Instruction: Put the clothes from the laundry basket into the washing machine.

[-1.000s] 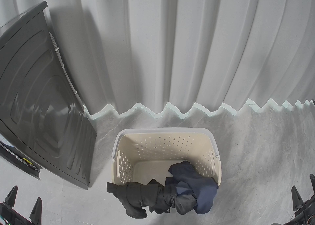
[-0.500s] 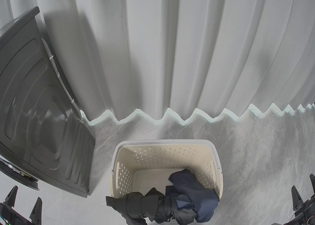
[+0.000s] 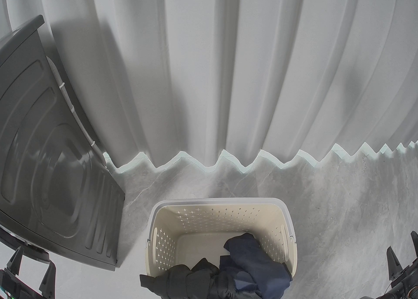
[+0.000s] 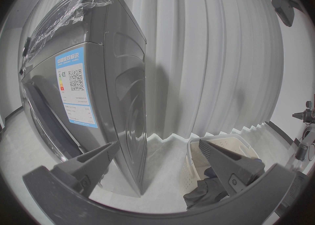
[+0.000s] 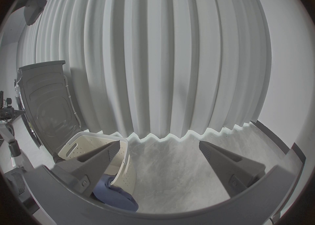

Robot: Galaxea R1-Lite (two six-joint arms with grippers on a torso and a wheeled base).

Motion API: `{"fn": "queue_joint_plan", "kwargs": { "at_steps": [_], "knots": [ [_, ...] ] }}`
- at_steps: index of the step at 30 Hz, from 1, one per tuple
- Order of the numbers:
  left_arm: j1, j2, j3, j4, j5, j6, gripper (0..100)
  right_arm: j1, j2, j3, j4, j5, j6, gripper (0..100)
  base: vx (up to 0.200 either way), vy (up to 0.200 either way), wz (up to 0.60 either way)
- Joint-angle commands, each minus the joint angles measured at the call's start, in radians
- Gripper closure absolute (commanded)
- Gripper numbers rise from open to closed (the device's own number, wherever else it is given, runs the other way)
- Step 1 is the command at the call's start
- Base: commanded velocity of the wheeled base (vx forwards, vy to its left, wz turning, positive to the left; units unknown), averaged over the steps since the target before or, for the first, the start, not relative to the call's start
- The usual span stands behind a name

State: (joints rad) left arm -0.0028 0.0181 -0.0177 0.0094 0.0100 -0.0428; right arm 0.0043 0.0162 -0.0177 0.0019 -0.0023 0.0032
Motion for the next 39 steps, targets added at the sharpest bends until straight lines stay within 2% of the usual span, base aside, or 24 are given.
{"fn": "queue_joint_plan", "kwargs": {
  "at_steps": [1,3,15,21,39],
  "knots": [
    [0.000,-0.018,0.015,0.000,0.001,0.000,0,0.000,-0.016,0.016,0.000,-0.001,0.000,0,0.200,0.000,0.00],
    [0.000,-0.018,0.015,0.000,0.001,0.000,0,0.000,-0.016,0.016,0.000,-0.001,0.000,0,0.200,0.000,0.00],
    [0.000,-0.018,0.015,0.000,0.001,0.000,0,0.000,-0.016,0.016,0.000,0.001,0.000,0,0.000,0.000,0.00],
    [0.000,-0.018,0.015,0.000,0.001,0.000,0,0.000,-0.016,0.016,0.000,0.001,0.000,0,0.200,0.000,0.00],
    [0.000,-0.018,0.015,0.000,0.001,0.000,0,0.000,-0.016,0.016,0.000,0.001,0.000,0,0.000,0.000,0.00]
  ]
}}
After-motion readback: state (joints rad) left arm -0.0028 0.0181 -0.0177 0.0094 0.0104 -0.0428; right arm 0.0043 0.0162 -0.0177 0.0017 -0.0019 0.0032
